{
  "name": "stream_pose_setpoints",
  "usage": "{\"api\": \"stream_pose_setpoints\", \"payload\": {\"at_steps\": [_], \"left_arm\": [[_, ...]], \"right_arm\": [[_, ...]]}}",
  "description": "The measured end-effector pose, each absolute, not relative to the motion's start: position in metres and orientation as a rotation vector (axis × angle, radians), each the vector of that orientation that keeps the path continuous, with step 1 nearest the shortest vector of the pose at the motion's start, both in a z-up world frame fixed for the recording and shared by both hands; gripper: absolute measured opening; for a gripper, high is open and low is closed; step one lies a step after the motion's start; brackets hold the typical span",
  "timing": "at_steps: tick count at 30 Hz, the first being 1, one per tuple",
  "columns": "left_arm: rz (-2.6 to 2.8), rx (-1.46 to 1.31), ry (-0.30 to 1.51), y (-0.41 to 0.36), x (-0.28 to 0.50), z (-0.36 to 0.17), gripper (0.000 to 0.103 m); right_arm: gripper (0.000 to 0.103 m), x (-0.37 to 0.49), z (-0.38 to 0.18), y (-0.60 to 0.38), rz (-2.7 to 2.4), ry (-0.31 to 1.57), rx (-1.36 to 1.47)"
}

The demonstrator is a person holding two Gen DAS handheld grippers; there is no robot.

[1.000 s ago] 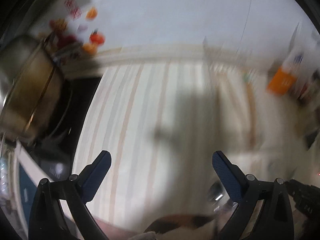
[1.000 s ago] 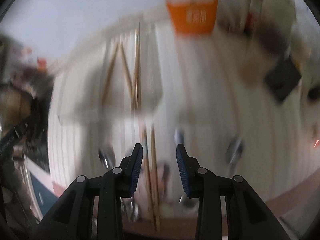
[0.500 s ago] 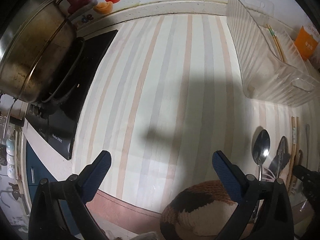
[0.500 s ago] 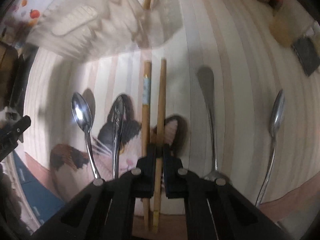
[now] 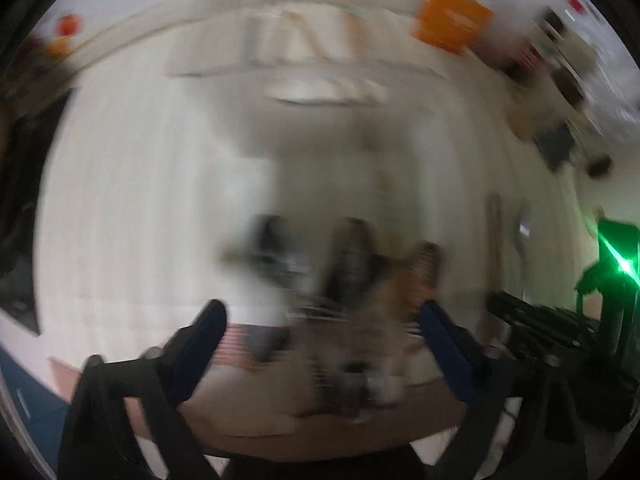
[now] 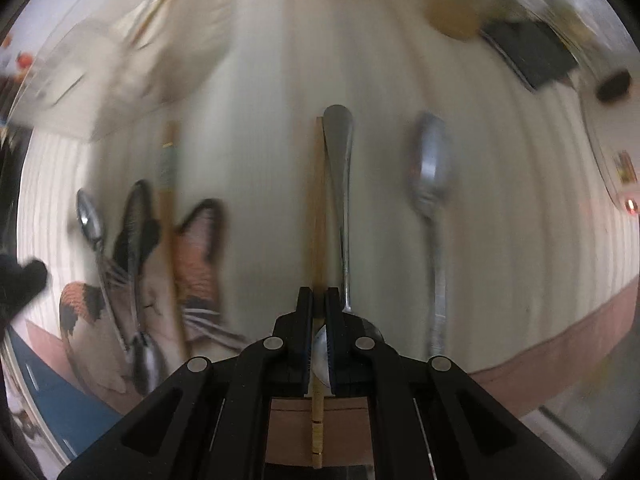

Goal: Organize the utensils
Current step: 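Grasp a blue-banded chopstick with the left gripper while the right grasps a plain chopstick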

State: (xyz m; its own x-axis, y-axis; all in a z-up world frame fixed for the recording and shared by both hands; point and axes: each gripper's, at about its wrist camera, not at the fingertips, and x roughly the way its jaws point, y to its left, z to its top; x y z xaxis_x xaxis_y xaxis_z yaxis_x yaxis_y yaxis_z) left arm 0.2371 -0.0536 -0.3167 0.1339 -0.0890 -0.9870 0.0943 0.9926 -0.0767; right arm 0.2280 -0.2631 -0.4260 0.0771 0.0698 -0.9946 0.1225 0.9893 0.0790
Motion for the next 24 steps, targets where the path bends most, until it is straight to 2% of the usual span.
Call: {"api": "stream_pose_setpoints", "payload": {"at_steps": [4,5,9,12,13,14,24], "left_arm": [[-0.223,0.046,1.508,-0.096,0.240,-0.344,0.042],[-0.231,0.056,1.530,-0.103,0.239,-0.351,0.037],[-0.234,0.107,1.578,-0.120,0.236,-0.371,0.036],[-0.221,0.181,1.544,-0.129,0.234,-0.369,0.020],[-0.210,0.211,1.530,-0.130,0.235,-0.368,0.006],[-0.214,0.216,1.522,-0.129,0.235,-0.368,0.004],[-0.194,0.151,1.530,-0.095,0.235,-0.361,0.004]], "right_arm": [[0.006,0.224,-0.418,-0.291,-0.076,1.495,0.213],[0.006,0.223,-0.416,-0.296,-0.081,1.494,0.223],[0.006,0.217,-0.407,-0.313,-0.094,1.490,0.256],[0.006,0.212,-0.404,-0.323,-0.095,1.487,0.268],[0.006,0.210,-0.403,-0.323,-0.098,1.486,0.266],[0.006,0.209,-0.402,-0.321,-0.105,1.490,0.257],[0.007,0.233,-0.394,-0.277,-0.057,1.518,0.165]]}}
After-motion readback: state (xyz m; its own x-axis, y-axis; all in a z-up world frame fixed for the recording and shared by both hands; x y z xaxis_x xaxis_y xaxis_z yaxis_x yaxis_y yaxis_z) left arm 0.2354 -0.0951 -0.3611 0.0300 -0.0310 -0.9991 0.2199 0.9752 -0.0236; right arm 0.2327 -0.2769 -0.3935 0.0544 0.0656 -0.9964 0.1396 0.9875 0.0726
